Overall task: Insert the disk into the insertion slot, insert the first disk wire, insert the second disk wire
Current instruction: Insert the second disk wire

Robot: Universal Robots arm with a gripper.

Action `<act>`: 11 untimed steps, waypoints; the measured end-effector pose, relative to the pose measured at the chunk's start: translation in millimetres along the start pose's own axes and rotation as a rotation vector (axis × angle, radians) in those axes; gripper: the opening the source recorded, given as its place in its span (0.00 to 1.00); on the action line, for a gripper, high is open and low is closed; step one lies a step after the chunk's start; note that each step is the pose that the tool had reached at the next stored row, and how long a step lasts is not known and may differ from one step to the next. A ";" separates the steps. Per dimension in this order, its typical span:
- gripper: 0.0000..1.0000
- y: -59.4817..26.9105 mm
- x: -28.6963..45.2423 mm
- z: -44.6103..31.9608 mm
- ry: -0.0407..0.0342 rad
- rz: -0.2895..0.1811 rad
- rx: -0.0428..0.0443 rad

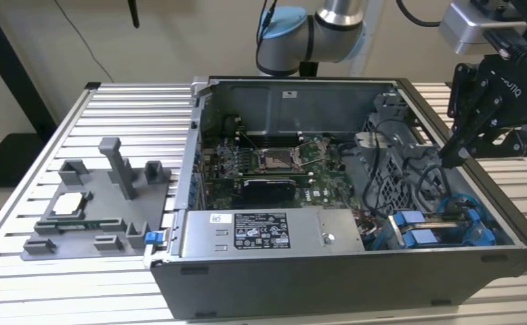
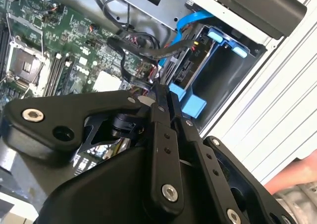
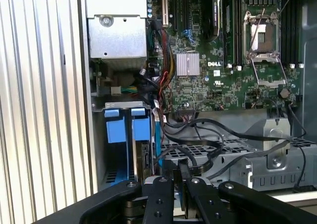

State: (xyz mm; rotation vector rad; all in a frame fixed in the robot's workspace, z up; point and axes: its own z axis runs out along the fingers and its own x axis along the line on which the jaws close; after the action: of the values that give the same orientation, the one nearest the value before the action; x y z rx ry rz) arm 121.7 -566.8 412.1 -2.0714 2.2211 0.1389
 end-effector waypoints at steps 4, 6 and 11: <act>0.00 3.2 2.2 0.8 0.0001 0.000 0.0000; 0.00 4.4 4.6 2.3 0.0000 0.000 0.0002; 0.00 6.3 10.2 8.2 0.0001 0.000 0.0009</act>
State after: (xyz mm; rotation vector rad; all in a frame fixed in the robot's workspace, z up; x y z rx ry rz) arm 114.8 -575.3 402.5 -2.0711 2.2208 0.1377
